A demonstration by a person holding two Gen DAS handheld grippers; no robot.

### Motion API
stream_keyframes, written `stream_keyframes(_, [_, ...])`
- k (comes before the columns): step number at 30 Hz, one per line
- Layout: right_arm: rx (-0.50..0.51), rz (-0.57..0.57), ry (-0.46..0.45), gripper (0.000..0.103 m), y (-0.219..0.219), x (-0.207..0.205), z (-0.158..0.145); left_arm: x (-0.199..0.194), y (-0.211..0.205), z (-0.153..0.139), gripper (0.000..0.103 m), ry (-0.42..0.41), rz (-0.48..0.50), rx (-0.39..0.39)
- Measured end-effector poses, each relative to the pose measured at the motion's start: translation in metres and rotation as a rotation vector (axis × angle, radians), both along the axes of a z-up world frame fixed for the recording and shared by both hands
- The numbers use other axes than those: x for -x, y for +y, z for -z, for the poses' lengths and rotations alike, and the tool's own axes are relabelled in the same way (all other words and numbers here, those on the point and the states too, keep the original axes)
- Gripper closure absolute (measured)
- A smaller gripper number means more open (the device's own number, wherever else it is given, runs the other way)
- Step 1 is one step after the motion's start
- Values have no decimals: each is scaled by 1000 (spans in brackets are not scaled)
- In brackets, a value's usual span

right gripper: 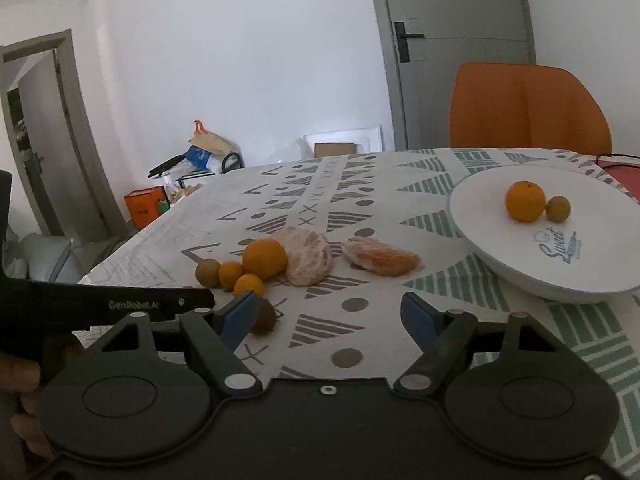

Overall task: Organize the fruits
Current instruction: 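Return both tools to the fruit cluster, then grasp the red plum with the left gripper while the right gripper grasps a mandarin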

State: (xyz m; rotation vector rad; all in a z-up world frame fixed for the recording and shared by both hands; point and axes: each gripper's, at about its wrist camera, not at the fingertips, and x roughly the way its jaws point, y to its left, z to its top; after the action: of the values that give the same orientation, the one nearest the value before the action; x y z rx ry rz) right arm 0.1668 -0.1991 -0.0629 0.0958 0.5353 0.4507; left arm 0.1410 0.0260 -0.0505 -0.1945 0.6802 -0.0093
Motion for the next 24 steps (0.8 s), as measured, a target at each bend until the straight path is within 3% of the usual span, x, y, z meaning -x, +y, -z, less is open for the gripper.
stream_keyframes(11, [14,-80,24,33,33,-12,-2,8,31,-4,81,-11,-68,17])
stream_keyframes(18, [18,-119,65,45,52,-26,-1,13,50,-7,81,-19,-110,31])
stream_keyframes(22, [38,-124,87,46,61,-36,2,14,58,-7,81,-22,-129,41])
stream_keyframes(24, [50,-132,106,59,65,-40,5,15,60,-7,81,-24,-136,45])
